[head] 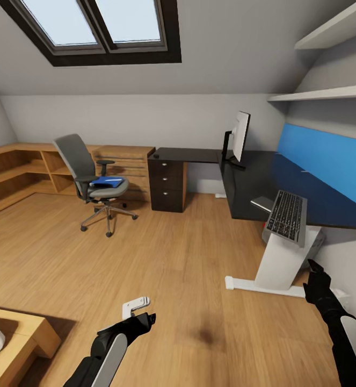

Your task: In the bedroom, organize the workspace by keeping the computer under the desk, ensuring the monitor is on the desk, placing the keyboard on the desk next to the monitor, placing the mouse on the desk next to the keyboard, moving the folder from the swivel chair onto the desk next to the mouse, stacking the notebook on top of the folder with the pen on top of the notebook, and positioning the swivel chair next to the desk.

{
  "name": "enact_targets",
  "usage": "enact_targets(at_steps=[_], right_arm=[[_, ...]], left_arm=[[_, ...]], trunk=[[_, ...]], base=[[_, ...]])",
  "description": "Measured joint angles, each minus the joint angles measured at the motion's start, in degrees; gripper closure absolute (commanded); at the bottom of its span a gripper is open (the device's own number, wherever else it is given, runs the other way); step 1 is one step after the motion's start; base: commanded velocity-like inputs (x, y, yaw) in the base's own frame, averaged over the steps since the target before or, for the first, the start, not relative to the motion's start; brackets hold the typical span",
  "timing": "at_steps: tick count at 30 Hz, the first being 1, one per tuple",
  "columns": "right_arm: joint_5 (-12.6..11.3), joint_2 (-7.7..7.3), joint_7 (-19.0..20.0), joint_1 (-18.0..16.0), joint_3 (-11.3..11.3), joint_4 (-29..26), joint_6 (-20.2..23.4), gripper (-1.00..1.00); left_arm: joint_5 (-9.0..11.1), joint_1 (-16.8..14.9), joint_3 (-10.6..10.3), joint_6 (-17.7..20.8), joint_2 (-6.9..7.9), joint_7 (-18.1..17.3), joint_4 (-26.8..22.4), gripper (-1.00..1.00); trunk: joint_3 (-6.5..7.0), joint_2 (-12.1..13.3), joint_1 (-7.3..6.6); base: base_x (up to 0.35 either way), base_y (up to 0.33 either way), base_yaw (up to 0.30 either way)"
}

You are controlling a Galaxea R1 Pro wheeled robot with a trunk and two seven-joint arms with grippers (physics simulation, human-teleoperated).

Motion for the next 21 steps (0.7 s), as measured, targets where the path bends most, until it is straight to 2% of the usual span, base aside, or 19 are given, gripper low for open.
enact_targets(at_steps=[12, 21], right_arm=[[0.04, 0.05, 0.00, 0.00, 0.10, 0.03, 0.00, -1.00], [0.08, 0.07, 0.03, 0.00, 0.17, 0.11, -0.01, -1.00]], left_arm=[[0.01, 0.00, 0.06, 0.00, 0.07, -0.10, 0.01, -1.00], [0.00, 0.00, 0.07, 0.02, 0.08, -0.10, 0.00, -1.00]], trunk=[[0.00, 0.00, 0.00], [0.00, 0.00, -0.02]], base=[[0.005, 0.013, 0.000], [0.153, 0.202, 0.000]])
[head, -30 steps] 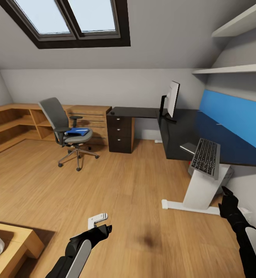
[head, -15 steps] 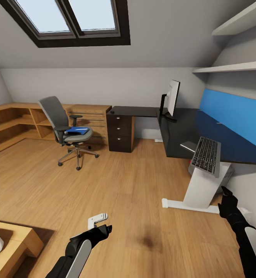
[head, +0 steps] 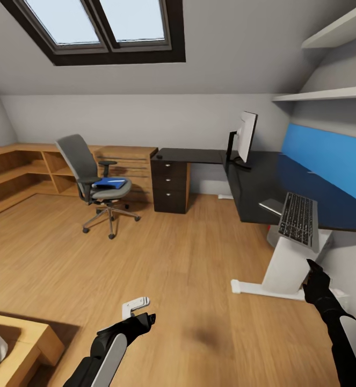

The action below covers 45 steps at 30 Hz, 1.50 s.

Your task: In the bedroom, organize the workspace by keeping the computer under the desk, ensuring the monitor is on the desk, placing the keyboard on the desk next to the monitor, placing the mouse on the desk next to the keyboard, moving the folder from the swivel chair onto the desk next to the mouse, stacking the notebook on top of the folder with the pen on top of the notebook, and positioning the swivel chair next to the desk.

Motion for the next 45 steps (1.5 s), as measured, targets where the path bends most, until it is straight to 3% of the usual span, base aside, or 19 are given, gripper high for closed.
enact_targets(at_steps=[30, 45], right_arm=[[0.01, 0.01, -0.03, 0.00, 0.03, -0.09, 0.01, -1.00], [0.01, -0.07, -0.03, 0.00, -0.12, -0.18, 0.01, -1.00]], left_arm=[[0.12, 0.00, -0.05, -0.02, 0.01, -0.29, 0.19, -1.00], [0.08, 0.00, -0.54, -0.02, 0.01, -0.11, 0.30, -1.00]], trunk=[[0.00, 0.00, 0.02], [2.33, 5.22, -2.84]], base=[[0.083, 0.026, 0.000], [0.000, 0.000, 0.000]])
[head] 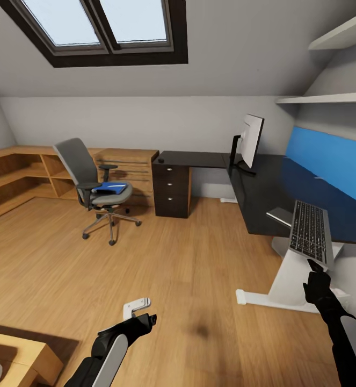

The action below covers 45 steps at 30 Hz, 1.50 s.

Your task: In the bedroom, organize the workspace by keeping the computer under the desk, ensuring the monitor is on the desk, placing the keyboard on the desk next to the monitor, placing the mouse on the desk next to the keyboard, moving the folder from the swivel chair onto the desk next to the mouse, stacking the notebook on top of the folder with the pen on top of the notebook, and positioning the swivel chair next to the desk.

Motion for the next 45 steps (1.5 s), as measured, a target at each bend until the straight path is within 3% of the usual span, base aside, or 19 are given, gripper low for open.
enact_targets(at_steps=[16, 20, 21, 27, 45], right_arm=[[-0.30, -0.07, -0.07, 0.00, -0.40, 0.09, 0.08, -1.00], [-4.97, -0.23, -0.21, 0.00, -0.45, 0.09, 0.79, -1.00], [-7.88, -0.76, -0.56, 0.00, -0.43, 0.12, 1.94, -1.00], [-12.60, -2.34, -1.91, 0.00, -0.39, 0.20, 3.63, -1.00], [-13.68, -2.73, -2.32, 0.01, -0.45, 0.23, 3.98, -1.00]], left_arm=[[0.00, 0.00, 0.01, 0.00, 0.00, -0.14, 0.50, -1.00], [0.00, 0.00, 0.01, 0.00, 0.04, -0.14, 0.50, -1.00], [0.00, 0.00, 0.01, 0.00, 0.04, -0.14, 0.50, -1.00], [-0.02, 0.00, 0.01, 0.00, 0.08, -0.13, 0.50, -1.00], [-0.01, 0.00, 0.01, -0.03, 0.03, -0.05, 0.59, -1.00]], trunk=[[0.00, 0.00, 0.00], [0.00, 0.00, 0.00], [0.00, 0.00, 0.00], [0.00, 0.00, 0.00], [0.00, 0.00, -0.02]], base=[[0.000, 0.000, 0.000], [0.000, 0.000, 0.000], [0.000, 0.000, 0.000], [0.000, 0.000, 0.000], [0.099, 0.000, 0.000]])
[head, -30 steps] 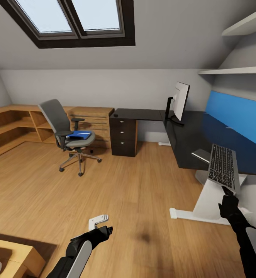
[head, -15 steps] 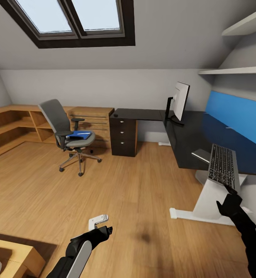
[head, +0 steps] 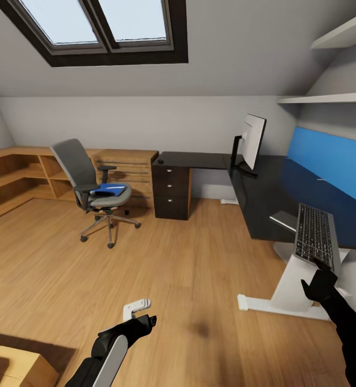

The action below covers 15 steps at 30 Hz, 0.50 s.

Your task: In the bedroom, organize the workspace by keeping the computer under the desk, ensuring the monitor is on the desk, placing the keyboard on the desk next to the monitor, placing the mouse on the desk next to the keyboard, moving the folder from the swivel chair onto the desk next to the mouse, stacking the notebook on top of the folder with the pen on top of the notebook, and positioning the swivel chair next to the desk.

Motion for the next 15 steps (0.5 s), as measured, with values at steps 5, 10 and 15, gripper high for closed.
enact_targets(at_steps=[5, 10, 15], right_arm=[[0.00, 0.00, 0.00, 0.00, 0.01, 0.00, 0.00, -1.00], [0.05, 0.00, 0.00, 0.00, 0.00, 0.00, 0.00, -1.00], [0.08, 0.00, 0.00, 0.00, 0.00, 0.00, 0.00, -1.00]], left_arm=[[0.01, 0.00, 0.00, 0.02, 0.04, -0.09, 0.00, -1.00], [0.03, 0.00, 0.00, 0.03, 0.01, -0.21, -0.06, -1.00], [0.23, 0.00, 0.00, 0.04, -0.10, 0.06, -0.36, -1.00]], trunk=[[0.00, 0.00, 0.01], [0.00, 0.00, 0.02], [-0.35, -0.79, 0.45]], base=[[0.068, 0.000, 0.000], [0.020, 0.000, 0.000], [0.005, 0.000, 0.000]])
